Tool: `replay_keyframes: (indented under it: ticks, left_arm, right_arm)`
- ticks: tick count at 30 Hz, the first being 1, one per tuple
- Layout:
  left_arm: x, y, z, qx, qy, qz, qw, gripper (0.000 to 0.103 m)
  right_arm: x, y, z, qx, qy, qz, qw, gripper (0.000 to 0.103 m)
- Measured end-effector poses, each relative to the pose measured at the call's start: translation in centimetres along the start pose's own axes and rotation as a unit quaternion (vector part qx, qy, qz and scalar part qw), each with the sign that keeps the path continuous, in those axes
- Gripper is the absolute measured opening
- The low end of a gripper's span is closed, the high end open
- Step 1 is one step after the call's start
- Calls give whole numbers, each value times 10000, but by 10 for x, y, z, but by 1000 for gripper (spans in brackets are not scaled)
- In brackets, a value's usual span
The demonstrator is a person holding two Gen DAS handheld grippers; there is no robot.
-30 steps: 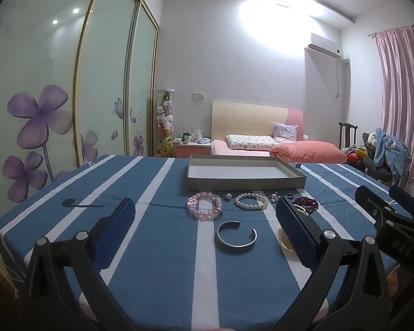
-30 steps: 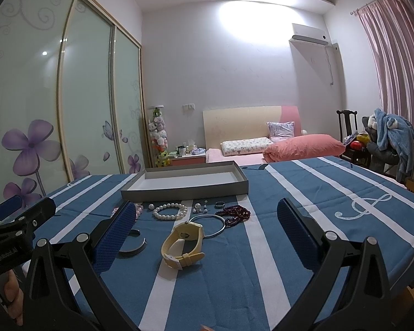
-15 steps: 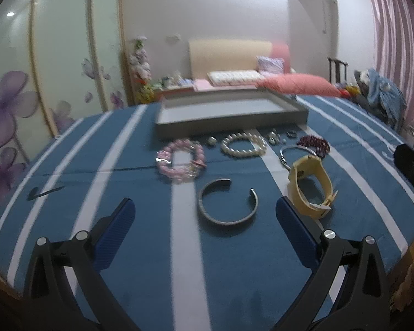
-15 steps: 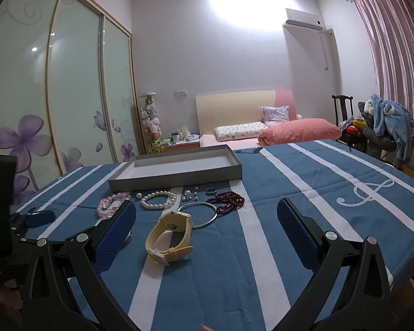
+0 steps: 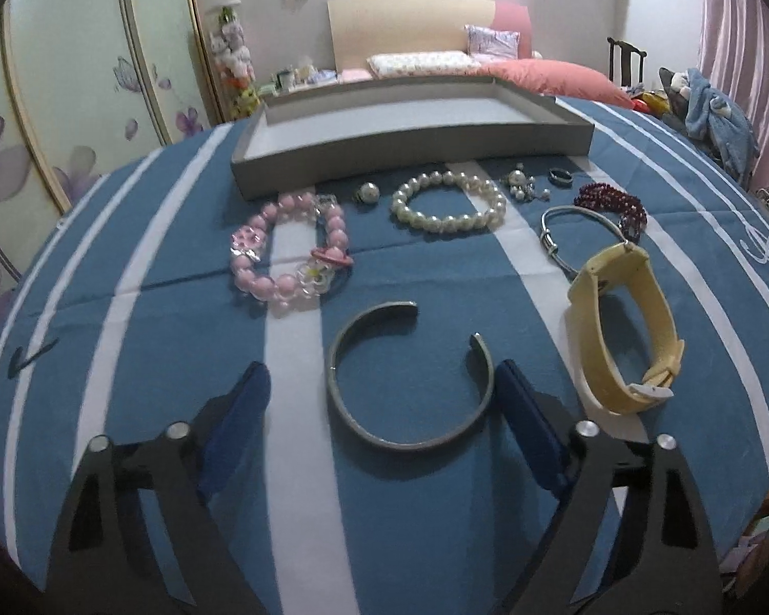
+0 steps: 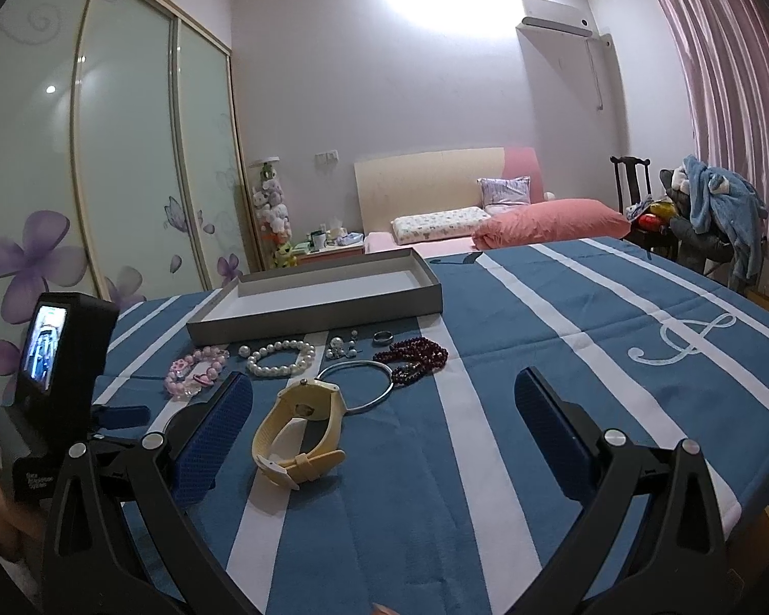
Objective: Organize jewelry
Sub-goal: 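Move the left tool to the silver cuff bangle while the right tool approaches the yellow watch, then close the left gripper on the silver cuff bangle while the right gripper grasps the yellow watch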
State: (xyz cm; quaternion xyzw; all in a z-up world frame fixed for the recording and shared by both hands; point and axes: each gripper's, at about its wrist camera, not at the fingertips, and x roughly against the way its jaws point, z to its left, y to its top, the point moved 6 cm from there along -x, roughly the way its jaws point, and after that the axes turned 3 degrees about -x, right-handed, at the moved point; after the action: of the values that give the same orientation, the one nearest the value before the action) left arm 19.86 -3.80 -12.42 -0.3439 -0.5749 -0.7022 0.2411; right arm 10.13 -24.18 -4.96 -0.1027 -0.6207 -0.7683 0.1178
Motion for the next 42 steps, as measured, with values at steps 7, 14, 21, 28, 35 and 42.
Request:
replay_keyframes:
  ticks: [7, 14, 21, 28, 35, 42]
  left_arm:
    - [0, 2, -1, 57, -205, -44, 9998, 68]
    - [-2, 5, 1, 105, -197, -86, 9997, 65]
    - [-2, 3, 20, 254, -45, -61, 9996, 65]
    - [-2, -4, 62, 564, 243, -16, 9981, 65]
    - [-2, -4, 95, 903, 389, 96, 9951, 65]
    - [-1, -3, 101, 978, 348, 73, 9946, 65]
  right_arm:
    - [-4, 0, 1, -28, 1, 86, 10000, 101]
    - [-8, -1, 5, 10, 12, 166, 9999, 101]
    - [-14, -3, 11, 70, 93, 305, 9995, 101]
    - [-30, -12, 25, 192, 325, 768, 9963, 101]
    - [-59, -27, 38, 205, 378, 1782, 9830, 75]
    - [-78, -35, 50, 283, 303, 2351, 9711, 69]
